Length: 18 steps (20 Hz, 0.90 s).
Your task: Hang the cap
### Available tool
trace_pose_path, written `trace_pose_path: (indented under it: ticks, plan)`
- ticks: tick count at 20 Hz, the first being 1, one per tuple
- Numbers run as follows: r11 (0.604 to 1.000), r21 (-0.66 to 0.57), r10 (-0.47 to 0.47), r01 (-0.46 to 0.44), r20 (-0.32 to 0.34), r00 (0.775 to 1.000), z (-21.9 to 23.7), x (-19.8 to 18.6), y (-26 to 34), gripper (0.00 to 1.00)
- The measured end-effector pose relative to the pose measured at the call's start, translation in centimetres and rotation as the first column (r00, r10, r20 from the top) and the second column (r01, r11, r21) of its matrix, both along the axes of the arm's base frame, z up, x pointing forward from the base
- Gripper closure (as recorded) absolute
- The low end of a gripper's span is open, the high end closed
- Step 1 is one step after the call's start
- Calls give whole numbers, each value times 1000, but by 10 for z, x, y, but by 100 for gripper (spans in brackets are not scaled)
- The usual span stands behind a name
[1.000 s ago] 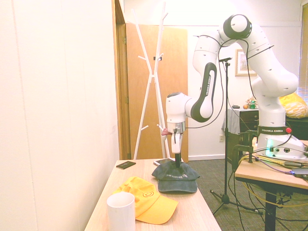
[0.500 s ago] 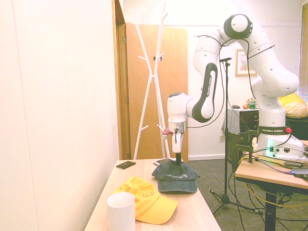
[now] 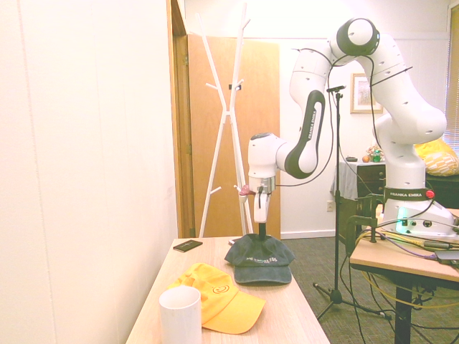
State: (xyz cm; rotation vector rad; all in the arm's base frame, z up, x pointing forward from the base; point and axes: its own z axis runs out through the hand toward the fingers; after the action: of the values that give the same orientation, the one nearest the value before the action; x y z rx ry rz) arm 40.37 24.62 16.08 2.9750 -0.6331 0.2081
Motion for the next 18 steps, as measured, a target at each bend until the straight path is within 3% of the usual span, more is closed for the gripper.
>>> trace_pose_path:
  ticks: [7, 11, 18]
  plan:
    - [998, -70, -8, 12, 50, 999, 114, 22, 15, 100]
    - [979, -202, 25, -4, 100, 995, 177, 28, 13, 100]
    - [846, -530, 96, 59, 260, 961, 278, 63, -28, 100]
